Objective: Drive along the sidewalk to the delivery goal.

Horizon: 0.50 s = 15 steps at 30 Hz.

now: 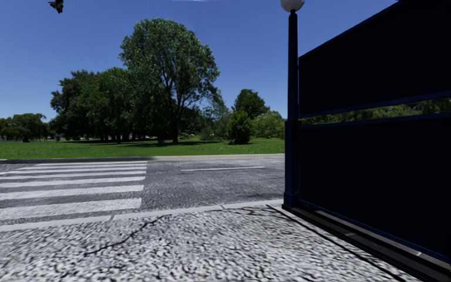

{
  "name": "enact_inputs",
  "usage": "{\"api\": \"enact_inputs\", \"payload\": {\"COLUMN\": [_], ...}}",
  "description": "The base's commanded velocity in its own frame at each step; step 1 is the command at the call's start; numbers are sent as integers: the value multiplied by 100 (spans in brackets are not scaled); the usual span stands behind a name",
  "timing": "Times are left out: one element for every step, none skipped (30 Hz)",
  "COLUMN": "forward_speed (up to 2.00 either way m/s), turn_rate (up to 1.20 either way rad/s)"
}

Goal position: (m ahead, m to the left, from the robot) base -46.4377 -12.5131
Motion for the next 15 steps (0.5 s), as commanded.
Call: {"api": "enact_inputs", "payload": {"forward_speed": [-61,-61,-61,-61,-61,-61,-61,-61,-61,-61,-61,-61,-61,-61,-61], "turn_rate": [60,60,60,60,60,60,60,60,60,60,60,60,60,60,60]}}
